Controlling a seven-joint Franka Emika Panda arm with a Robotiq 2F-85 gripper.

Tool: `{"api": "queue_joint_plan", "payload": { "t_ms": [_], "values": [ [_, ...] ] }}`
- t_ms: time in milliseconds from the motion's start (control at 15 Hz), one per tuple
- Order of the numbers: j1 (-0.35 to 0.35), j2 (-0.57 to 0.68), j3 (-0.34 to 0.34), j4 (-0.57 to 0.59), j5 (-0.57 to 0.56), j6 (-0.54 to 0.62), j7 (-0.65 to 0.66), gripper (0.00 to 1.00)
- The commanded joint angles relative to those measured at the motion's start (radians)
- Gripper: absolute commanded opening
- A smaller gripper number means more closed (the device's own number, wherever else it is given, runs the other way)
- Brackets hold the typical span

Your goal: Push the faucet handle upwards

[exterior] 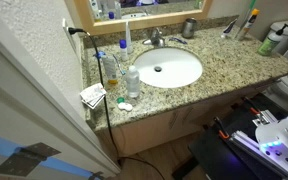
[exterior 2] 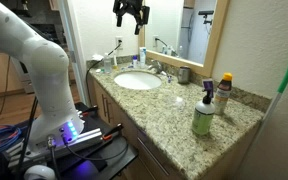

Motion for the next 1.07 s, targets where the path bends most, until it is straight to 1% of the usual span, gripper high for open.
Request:
{"api": "queue_joint_plan", "payload": {
  "t_ms": [0, 133, 200, 333, 400, 467, 533, 600, 667, 733, 800, 933, 1000],
  "values": [
    [-0.023, 0.007, 0.015, 0.002, 0.01, -0.002, -0.012, 1.0],
    [-0.014, 0.023, 0.059, -0.071, -0.011, 0.08, 0.016, 1.0],
    [0.001, 0.025, 0.083, -0.117, 0.021, 0.133, 0.043, 1.0],
    [0.03, 0.025, 0.152, -0.192, 0.084, 0.275, 0.093, 1.0],
    [0.05, 0.033, 0.188, -0.219, 0.13, 0.368, 0.128, 1.0],
    [0.07, 0.053, 0.229, -0.229, 0.182, 0.45, 0.18, 1.0],
    [0.101, 0.091, 0.261, -0.228, 0.259, 0.524, 0.235, 1.0],
    [0.126, 0.125, 0.277, -0.2, 0.334, 0.535, 0.281, 1.0],
    [0.087, 0.072, 0.26, -0.217, 0.254, 0.478, 0.22, 1.0],
    [0.108, 0.092, 0.285, -0.216, 0.297, 0.508, 0.257, 1.0],
    [0.119, 0.107, 0.297, -0.212, 0.314, 0.521, 0.277, 1.0],
    [0.12, 0.117, 0.296, -0.207, 0.321, 0.525, 0.282, 1.0],
    [0.129, 0.142, 0.323, -0.223, 0.299, 0.537, 0.284, 1.0]
  ]
}}
